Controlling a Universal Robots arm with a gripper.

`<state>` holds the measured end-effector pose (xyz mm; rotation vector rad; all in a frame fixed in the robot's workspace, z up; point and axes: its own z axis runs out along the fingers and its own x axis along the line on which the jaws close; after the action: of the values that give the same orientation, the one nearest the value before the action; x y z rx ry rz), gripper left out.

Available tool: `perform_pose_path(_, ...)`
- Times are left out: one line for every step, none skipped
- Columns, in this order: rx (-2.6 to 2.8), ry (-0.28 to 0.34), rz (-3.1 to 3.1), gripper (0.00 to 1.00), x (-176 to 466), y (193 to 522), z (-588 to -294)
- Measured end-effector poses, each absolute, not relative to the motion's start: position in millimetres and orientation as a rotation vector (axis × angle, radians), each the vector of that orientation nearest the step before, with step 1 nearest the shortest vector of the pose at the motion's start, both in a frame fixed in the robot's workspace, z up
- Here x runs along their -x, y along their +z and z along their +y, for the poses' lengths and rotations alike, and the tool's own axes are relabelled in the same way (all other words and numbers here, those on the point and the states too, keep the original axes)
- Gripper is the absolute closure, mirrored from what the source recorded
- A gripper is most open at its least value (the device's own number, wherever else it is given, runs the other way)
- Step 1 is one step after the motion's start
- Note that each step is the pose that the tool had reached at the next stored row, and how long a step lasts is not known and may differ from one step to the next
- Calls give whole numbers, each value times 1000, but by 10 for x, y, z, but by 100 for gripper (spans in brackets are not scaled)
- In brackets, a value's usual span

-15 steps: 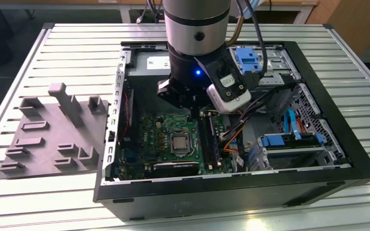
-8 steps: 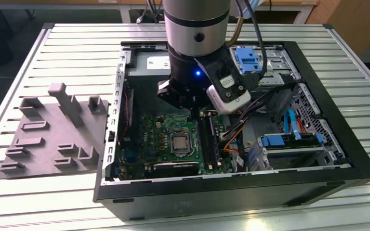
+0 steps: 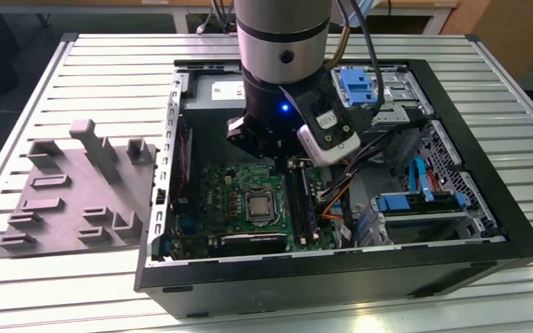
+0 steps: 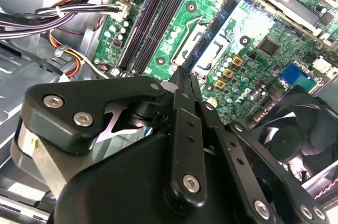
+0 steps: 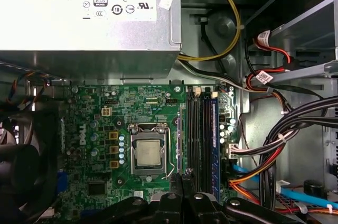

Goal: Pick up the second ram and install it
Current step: 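Insert the second ram into the second slot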

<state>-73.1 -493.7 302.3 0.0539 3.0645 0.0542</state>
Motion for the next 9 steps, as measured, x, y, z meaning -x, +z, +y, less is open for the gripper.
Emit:
perform_pose_path(-54, 54, 3064, 89, 731, 3020, -4937)
perform_pose_path(-54, 54, 3064, 89, 731, 3017, -4937)
perform_pose_path(-54, 54, 3064, 89, 731, 3014, -4938)
perform_pose_path(-54, 54, 3064, 89, 731, 3011, -4938)
perform_pose_path(-54, 54, 3064, 89, 731, 3008, -4937)
perform_pose_path(-54, 54, 3064, 89, 731, 3005, -4937)
perform_pose_path(-54, 54, 3064, 89, 731, 3003, -4937)
perform_pose_path(-54, 54, 3064, 89, 731, 3000, -4937)
perform_pose_path(-54, 54, 3064, 89, 731, 2997, -4937)
